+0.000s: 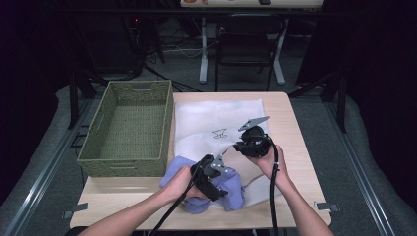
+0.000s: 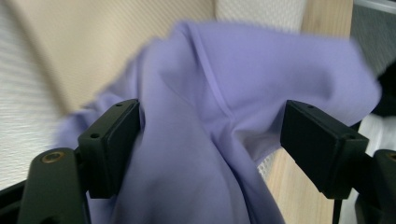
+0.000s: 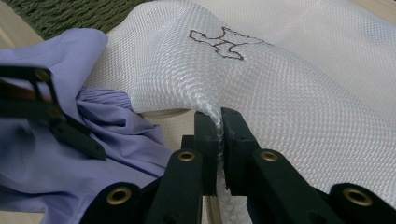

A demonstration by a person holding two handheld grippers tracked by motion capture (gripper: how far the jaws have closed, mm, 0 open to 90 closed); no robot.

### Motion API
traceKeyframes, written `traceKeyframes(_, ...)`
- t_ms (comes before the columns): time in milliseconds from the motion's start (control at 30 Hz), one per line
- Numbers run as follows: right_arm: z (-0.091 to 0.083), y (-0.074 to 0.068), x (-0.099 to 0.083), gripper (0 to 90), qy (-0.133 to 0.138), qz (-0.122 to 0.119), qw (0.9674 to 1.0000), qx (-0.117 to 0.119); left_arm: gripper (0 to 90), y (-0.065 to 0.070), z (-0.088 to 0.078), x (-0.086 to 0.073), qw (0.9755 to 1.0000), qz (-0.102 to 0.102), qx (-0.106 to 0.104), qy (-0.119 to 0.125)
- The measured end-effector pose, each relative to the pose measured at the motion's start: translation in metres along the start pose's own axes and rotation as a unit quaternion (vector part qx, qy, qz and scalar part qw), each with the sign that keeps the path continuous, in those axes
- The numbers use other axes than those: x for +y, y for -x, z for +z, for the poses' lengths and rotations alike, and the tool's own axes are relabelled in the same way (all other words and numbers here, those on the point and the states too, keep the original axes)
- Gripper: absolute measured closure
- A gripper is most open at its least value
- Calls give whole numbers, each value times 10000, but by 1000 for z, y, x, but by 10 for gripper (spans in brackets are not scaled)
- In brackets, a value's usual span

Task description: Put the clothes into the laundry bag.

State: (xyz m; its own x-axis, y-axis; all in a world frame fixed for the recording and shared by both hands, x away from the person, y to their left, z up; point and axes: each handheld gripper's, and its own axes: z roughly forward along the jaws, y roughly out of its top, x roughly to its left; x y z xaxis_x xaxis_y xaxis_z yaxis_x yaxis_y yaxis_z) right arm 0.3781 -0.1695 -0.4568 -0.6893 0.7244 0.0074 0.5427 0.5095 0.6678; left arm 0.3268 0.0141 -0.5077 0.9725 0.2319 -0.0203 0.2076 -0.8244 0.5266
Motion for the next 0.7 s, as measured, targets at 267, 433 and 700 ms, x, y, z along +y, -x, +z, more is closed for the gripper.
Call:
traceKeyframes(267, 0, -1, -1, 859, -28, -5, 10000, 17, 541, -1, 28, -8, 9994, -60, 102, -334)
traceKeyframes(433, -3, -1, 1, 860, 8, 24, 10000, 37, 755, -6, 21, -3, 9990, -232, 371, -126)
traceKeyframes(700, -13, -3, 7, 859, 201, 87, 9997, 68, 728, -14, -1, 15, 9923, -761, 781, 584)
